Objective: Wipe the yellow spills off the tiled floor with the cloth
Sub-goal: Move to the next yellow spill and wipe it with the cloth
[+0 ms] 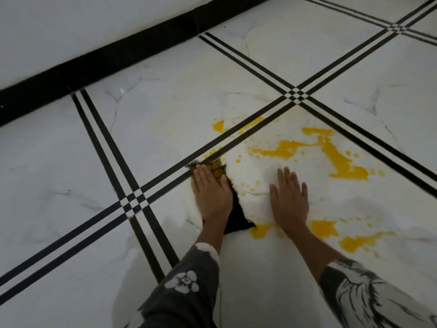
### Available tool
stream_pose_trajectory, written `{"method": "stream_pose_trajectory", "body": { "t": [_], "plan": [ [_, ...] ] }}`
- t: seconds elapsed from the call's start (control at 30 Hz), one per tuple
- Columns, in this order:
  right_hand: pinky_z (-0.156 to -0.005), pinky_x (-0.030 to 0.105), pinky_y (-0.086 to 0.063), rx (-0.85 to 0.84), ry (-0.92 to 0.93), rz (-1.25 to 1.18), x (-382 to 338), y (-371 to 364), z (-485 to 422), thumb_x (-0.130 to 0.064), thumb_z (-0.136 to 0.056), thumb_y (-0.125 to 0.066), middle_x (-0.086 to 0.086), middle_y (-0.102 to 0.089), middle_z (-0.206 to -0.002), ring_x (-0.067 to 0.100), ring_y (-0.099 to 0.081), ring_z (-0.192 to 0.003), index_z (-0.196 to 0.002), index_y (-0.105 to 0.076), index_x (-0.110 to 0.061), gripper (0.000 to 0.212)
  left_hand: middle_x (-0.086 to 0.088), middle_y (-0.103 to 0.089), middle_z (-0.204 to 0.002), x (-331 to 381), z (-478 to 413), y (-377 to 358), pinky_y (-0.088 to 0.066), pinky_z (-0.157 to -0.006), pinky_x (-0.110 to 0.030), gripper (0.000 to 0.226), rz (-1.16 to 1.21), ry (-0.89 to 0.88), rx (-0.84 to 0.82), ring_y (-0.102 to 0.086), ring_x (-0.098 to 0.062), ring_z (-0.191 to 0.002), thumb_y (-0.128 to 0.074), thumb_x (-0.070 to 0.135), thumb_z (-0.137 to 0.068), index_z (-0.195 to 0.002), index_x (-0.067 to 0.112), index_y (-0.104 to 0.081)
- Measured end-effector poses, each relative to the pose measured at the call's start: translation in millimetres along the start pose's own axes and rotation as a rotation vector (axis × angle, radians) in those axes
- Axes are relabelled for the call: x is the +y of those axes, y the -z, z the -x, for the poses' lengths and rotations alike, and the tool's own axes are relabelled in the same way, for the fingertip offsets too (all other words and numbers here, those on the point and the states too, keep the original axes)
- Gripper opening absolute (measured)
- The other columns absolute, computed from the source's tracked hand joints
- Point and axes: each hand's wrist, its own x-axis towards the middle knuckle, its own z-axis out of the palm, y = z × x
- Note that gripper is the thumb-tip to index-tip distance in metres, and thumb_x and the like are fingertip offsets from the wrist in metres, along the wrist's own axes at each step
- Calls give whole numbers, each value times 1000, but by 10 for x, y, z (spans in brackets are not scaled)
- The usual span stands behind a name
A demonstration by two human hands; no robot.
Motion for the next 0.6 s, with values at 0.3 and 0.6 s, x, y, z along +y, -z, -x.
{"method": "stream_pose_trajectory", "body": {
  "t": [0.3, 0.6],
  "plan": [
    [-116, 36, -1, 6, 16, 16, 217, -110, -63, -48, -89, 1, 1, -4, -158, 17, -7, -145, -149, -6, -17, 68, -8, -12, -158, -294, 198, 108, 2, -116, -32, 69, -89, -175, 7, -7, -18, -146, -10, 47, -92, -149, 8, -9],
    [-116, 35, 1, 34, 23, 22, 234, -158, -56, -49, -85, 8, -1, -1, -158, 15, -3, -145, -149, -2, -19, 71, -10, -28, -153, 150, 368, -22, -8, -116, -33, 66, -119, -438, -97, -24, -20, -142, -20, 44, -94, -147, 6, -23]
  ]
}}
